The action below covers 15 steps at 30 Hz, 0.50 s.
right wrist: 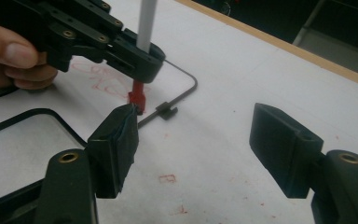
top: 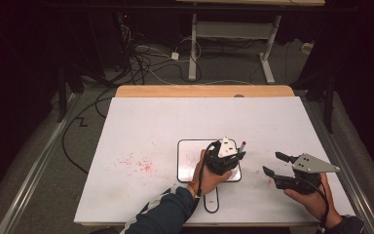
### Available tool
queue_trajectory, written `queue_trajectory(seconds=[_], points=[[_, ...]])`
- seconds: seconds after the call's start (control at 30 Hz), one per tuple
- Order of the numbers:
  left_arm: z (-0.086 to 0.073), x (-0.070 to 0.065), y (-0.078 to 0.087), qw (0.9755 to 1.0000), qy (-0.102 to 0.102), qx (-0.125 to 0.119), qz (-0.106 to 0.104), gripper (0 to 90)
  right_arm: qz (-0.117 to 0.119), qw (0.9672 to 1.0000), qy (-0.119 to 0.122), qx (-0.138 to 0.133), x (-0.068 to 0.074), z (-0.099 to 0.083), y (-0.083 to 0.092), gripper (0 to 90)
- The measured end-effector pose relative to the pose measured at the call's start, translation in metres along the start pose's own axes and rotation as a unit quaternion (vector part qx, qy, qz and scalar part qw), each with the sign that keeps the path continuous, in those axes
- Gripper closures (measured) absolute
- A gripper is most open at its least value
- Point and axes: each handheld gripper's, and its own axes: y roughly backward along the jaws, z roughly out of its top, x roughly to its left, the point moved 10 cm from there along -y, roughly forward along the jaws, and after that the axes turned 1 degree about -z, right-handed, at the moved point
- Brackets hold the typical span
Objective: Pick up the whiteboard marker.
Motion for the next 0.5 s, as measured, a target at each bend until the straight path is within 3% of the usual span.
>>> queue_trajectory(seconds=[0.03,0.1,0.27,0.5], points=[[0.000,0.003,0.000,1.0000,-0.001,0.000,0.008,78.3,0.001,1.0000,0.000,0.001,0.001,0.000,0.000,33.3],[-0.001,0.004,0.001,1.0000,0.003,0.001,0.002,78.4,0.004,1.0000,0.002,0.003,0.002,-0.001,-0.001,33.4],[-0.004,0.007,0.008,0.9997,-0.005,0.019,0.014,78.4,0.003,0.9999,0.007,0.008,0.002,0.000,-0.003,33.5],[-0.011,0.012,0.020,0.9990,0.000,0.037,0.024,78.6,0.007,0.9999,0.004,0.006,0.003,0.002,-0.003,33.6]])
